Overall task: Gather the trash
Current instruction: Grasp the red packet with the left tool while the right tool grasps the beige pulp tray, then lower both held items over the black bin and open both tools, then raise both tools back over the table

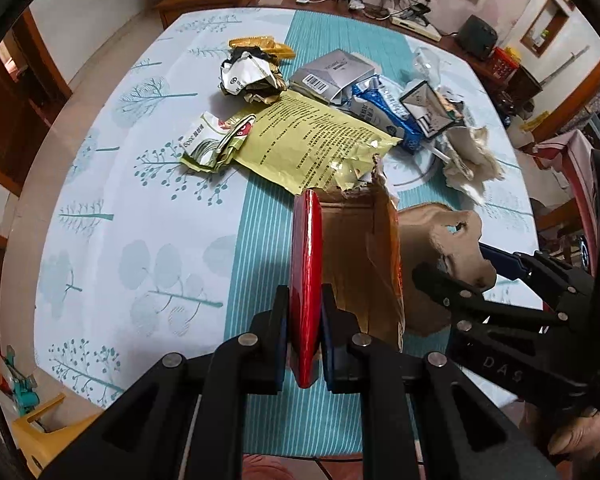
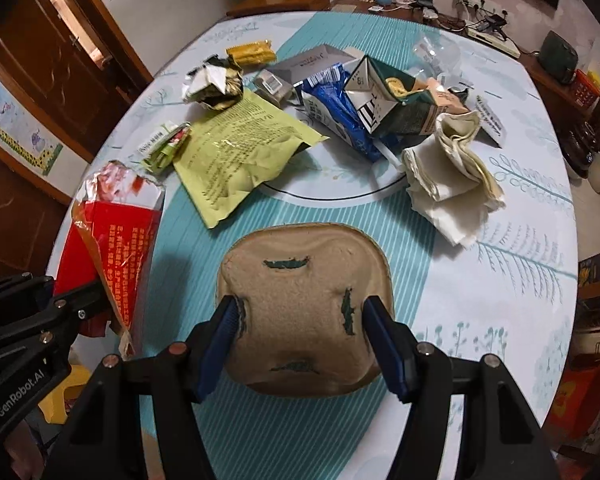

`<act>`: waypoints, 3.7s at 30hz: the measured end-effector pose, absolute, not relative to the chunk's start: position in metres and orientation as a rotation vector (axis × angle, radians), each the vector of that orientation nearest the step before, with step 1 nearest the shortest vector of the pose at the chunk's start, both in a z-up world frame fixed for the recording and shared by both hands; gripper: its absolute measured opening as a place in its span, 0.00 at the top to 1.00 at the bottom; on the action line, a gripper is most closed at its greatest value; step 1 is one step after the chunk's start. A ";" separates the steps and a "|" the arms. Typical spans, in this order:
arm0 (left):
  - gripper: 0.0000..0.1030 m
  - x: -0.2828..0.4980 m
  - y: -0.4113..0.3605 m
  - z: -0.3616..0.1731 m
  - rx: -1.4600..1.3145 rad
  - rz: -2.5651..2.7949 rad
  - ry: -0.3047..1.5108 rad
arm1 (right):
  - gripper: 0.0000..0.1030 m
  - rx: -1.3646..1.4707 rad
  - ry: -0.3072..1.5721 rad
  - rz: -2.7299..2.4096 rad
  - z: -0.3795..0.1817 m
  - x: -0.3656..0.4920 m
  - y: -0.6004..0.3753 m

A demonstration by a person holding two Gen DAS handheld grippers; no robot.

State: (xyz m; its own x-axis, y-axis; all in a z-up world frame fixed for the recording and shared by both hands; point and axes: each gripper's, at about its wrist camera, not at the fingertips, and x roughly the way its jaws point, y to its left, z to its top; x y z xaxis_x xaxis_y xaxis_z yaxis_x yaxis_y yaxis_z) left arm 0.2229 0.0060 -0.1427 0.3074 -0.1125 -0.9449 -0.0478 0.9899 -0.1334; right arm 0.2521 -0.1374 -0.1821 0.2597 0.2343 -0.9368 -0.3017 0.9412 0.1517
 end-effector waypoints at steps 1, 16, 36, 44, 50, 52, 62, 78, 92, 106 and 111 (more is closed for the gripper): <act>0.89 0.217 0.009 -0.139 -0.142 -0.055 1.253 | 0.38 -0.055 1.247 0.354 -0.177 0.247 -0.138; 0.89 0.089 0.058 -0.083 0.002 -0.265 1.141 | 0.38 0.121 1.136 0.182 -0.121 0.080 -0.100; 0.88 -0.013 0.064 -0.216 -0.033 -0.363 1.337 | 0.37 0.253 1.338 0.044 -0.241 -0.051 -0.095; 0.86 0.002 0.045 -0.349 -0.040 -0.310 1.412 | 0.37 0.270 1.402 0.017 -0.373 -0.037 -0.110; 0.75 0.023 0.029 -0.424 -0.069 -0.285 1.455 | 0.37 0.270 1.441 0.011 -0.444 -0.020 -0.115; 0.63 0.025 0.026 -0.437 -0.067 -0.285 1.461 | 0.37 0.271 1.450 0.010 -0.459 -0.016 -0.114; 0.48 0.029 0.036 -0.448 -0.041 -0.231 1.458 | 0.37 0.259 1.473 0.032 -0.484 0.001 -0.111; 0.39 0.030 0.057 -0.409 -0.100 -0.118 1.419 | 0.19 0.270 1.438 0.086 -0.458 0.005 -0.096; 0.39 -0.001 0.062 -0.249 -0.148 -0.214 1.362 | 0.20 0.278 1.365 0.106 -0.316 -0.025 -0.096; 0.32 -0.015 0.074 -0.054 -0.081 -0.380 1.110 | 0.20 0.220 1.106 0.088 -0.124 -0.052 -0.089; 0.32 -0.013 0.066 -0.013 -0.032 -0.417 1.012 | 0.20 0.168 1.007 0.057 -0.084 -0.050 -0.091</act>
